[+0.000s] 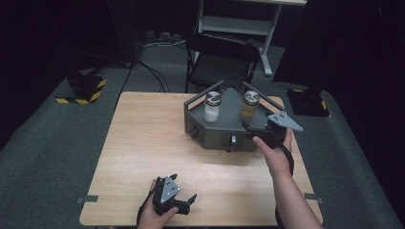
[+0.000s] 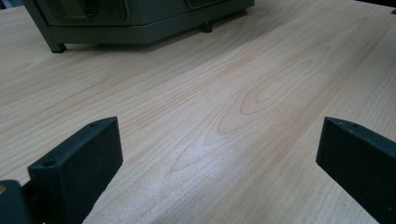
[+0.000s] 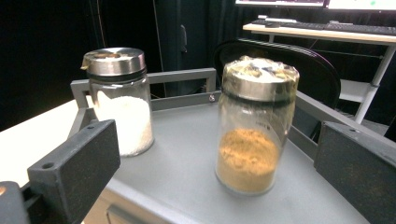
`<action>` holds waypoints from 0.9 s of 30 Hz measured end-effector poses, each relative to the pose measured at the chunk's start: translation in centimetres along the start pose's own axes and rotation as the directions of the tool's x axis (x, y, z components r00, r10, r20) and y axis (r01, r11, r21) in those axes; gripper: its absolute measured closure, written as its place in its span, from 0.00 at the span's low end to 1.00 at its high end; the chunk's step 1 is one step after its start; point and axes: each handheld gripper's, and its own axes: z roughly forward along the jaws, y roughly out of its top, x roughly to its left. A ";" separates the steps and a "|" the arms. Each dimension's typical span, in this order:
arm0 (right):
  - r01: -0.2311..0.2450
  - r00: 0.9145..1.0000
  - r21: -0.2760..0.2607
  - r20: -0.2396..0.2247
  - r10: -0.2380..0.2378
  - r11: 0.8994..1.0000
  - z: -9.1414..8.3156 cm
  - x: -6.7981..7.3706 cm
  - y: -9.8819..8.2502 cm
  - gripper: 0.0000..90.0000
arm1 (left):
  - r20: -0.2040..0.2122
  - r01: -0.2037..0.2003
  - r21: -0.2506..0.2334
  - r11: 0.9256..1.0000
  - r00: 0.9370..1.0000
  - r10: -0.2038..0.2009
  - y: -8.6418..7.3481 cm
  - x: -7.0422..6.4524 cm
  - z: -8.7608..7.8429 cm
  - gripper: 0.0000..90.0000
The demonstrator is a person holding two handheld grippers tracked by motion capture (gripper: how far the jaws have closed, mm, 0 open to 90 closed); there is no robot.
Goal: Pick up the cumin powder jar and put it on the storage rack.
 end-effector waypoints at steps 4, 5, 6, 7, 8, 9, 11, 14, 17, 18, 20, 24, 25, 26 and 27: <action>-0.004 1.000 -0.011 -0.010 0.004 1.000 -1.2 -0.1 -0.8 0.00 | 0.001 -0.001 0.000 1.000 1.000 0.001 0.0 -0.1 0.0 0.01; -0.006 1.000 -0.015 -0.014 0.006 1.000 -1.6 -0.1 -1.0 0.00 | 0.000 -0.004 0.001 1.000 1.000 0.004 0.0 -0.1 0.1 0.01; -0.007 1.000 -0.016 -0.017 0.006 1.000 -1.8 -0.1 -1.2 0.00 | 0.001 -0.006 0.002 1.000 1.000 0.006 0.1 -0.1 0.0 0.01; -0.006 1.000 -0.019 -0.019 0.006 1.000 -2.1 -0.1 -1.4 0.00 | 0.001 -0.008 0.002 1.000 1.000 0.008 0.1 -0.1 0.0 0.01; -0.005 1.000 -0.019 -0.022 0.005 1.000 -2.4 -0.1 -1.5 0.00 | 0.001 -0.007 0.003 1.000 1.000 0.007 0.1 -0.1 0.1 0.01; -0.002 1.000 -0.018 -0.025 0.002 1.000 -2.7 -0.1 -1.7 0.00 | 0.002 -0.008 0.005 1.000 1.000 0.008 0.1 -0.1 0.1 0.01; -0.001 1.000 -0.018 -0.031 0.000 1.000 -3.2 0.0 -2.2 0.00 | 0.003 -0.007 0.005 1.000 1.000 0.007 0.1 0.0 0.1 0.01; 0.008 0.999 -0.017 -0.037 -0.009 1.000 -3.9 0.3 -2.9 0.00 | 0.004 -0.007 0.005 1.000 1.000 0.007 0.1 0.0 0.1 0.01; 0.005 0.999 -0.023 -0.044 -0.006 1.000 -4.6 0.4 -3.7 0.00 | 0.004 -0.007 0.006 1.000 1.000 0.007 0.1 0.0 0.1 0.01; 0.001 0.999 -0.024 -0.047 -0.002 1.000 -4.9 0.5 -4.0 0.00 | 0.004 -0.007 0.006 1.000 1.000 0.007 0.1 0.0 0.1 0.01; 0.006 0.998 -0.021 -0.058 -0.007 1.000 -5.3 0.6 -4.4 0.00 | 0.005 -0.005 0.007 1.000 1.000 0.005 0.1 0.0 0.1 0.01; 0.033 0.997 -0.010 -0.072 -0.033 0.999 -6.0 1.1 -5.3 0.00 | 0.006 -0.001 0.007 1.000 1.000 0.000 0.1 0.1 0.1 0.01; 0.044 0.996 -0.007 -0.071 -0.045 0.999 -6.2 1.3 -5.5 0.00 | 0.006 0.000 0.007 1.000 1.000 0.000 0.1 0.1 0.1 0.01; 0.050 0.996 -0.005 -0.072 -0.050 0.999 -6.3 1.4 -5.7 0.00 | 0.006 0.000 0.007 1.000 1.000 0.000 0.1 0.1 0.1 0.01; 0.058 0.996 -0.002 -0.074 -0.058 0.998 -6.4 1.5 -5.9 0.00 | 0.006 -0.001 0.007 1.000 1.000 0.001 0.1 0.1 0.1 0.01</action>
